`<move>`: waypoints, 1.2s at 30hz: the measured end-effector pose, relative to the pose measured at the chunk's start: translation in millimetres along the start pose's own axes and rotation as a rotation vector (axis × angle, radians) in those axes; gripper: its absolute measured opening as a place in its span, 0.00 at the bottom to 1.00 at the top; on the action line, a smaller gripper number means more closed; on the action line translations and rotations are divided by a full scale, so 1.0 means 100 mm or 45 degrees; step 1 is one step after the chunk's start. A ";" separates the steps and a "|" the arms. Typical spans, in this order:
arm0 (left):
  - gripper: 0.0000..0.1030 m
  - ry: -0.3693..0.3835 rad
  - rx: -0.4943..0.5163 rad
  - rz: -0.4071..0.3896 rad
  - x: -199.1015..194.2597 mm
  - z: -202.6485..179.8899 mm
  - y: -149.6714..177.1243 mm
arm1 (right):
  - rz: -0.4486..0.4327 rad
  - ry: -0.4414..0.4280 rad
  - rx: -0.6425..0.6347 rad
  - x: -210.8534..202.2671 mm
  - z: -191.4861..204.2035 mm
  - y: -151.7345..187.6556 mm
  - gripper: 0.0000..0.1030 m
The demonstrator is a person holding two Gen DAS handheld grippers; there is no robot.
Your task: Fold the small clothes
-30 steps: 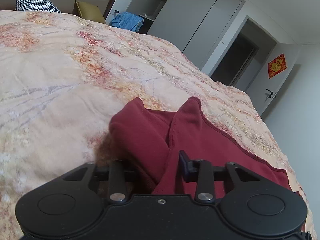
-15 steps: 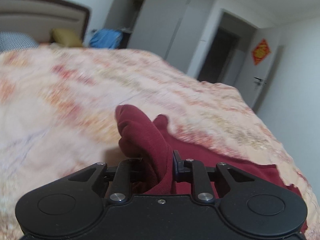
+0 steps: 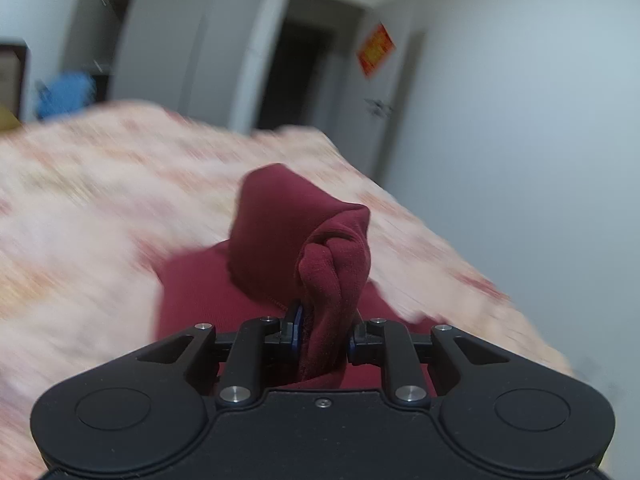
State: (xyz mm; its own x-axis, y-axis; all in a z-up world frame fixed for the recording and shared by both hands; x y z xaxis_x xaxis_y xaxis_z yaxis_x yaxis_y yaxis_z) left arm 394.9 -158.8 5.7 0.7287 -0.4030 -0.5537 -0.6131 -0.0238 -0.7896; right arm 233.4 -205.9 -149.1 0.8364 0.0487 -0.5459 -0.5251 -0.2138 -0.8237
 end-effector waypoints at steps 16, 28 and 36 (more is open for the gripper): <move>0.81 0.176 -0.006 0.215 0.31 -0.23 0.48 | 0.042 0.013 0.046 0.01 -0.07 0.31 1.00; 0.99 -0.094 -0.221 0.043 -0.28 0.43 0.34 | 0.011 0.014 0.056 -0.05 -0.05 0.35 1.00; 0.99 -0.293 -0.401 0.092 -0.36 1.15 0.62 | -0.141 0.168 0.149 -0.32 -0.27 0.18 1.00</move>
State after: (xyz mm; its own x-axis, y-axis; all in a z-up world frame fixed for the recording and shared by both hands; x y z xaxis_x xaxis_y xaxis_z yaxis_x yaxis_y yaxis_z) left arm 366.0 -40.2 -54.0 0.7075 -0.1992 -0.6780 -0.7029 -0.2968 -0.6464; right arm 201.7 -237.8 -142.7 0.8995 -0.0645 -0.4321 -0.4367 -0.0994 -0.8941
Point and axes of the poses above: each gripper's, at about its wrist camera, not at the fingertips, and x roughly the way its jaws point, z to its left, y to its underside, the point moved 8 cm from there along x, roughly the way its jaws point, and after that the axes turned 10 degrees about z, right-handed, at the moved point
